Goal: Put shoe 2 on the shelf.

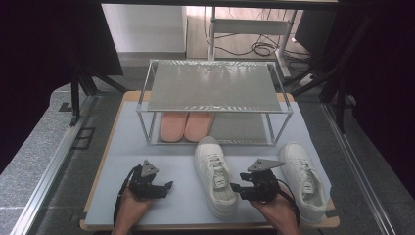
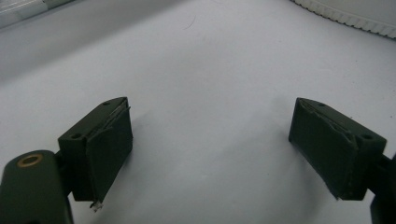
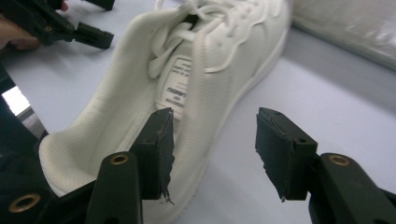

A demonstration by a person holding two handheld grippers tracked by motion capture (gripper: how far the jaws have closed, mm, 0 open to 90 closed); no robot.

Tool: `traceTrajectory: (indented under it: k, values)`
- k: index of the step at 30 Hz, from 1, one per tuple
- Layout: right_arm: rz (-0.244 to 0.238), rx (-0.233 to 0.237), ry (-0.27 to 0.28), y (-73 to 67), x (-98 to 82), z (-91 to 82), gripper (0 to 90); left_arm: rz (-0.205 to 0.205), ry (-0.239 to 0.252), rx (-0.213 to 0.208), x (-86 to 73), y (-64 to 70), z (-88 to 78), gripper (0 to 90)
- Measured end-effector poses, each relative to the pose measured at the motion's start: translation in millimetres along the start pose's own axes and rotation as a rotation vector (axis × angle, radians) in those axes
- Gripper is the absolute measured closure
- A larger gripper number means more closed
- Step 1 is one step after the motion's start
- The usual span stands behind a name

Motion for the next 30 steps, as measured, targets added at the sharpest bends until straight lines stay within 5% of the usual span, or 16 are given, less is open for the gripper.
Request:
traceTrajectory:
  k: [18, 30]
  values:
    - [-0.012, 0.019, -0.072, 6.8, -1.5, 8.1, 54.5, 0.000, 0.000, 0.000, 0.0, 0.0, 0.0, 13.5]
    - [-0.009, -0.054, -0.115, 25.7, -3.0, -6.8, 62.2, -0.002, 0.000, -0.001, 0.1, 0.1, 0.0, 13.5]
Point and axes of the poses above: each handheld gripper's, and its own axes: z roughly forward along the jaws, x roughly out of its top, y roughly to its right, the point moved 5 cm from there along z, roughly forward along the jaws, and after that the axes turned 10 degrees about x, right-handed, at the moved point
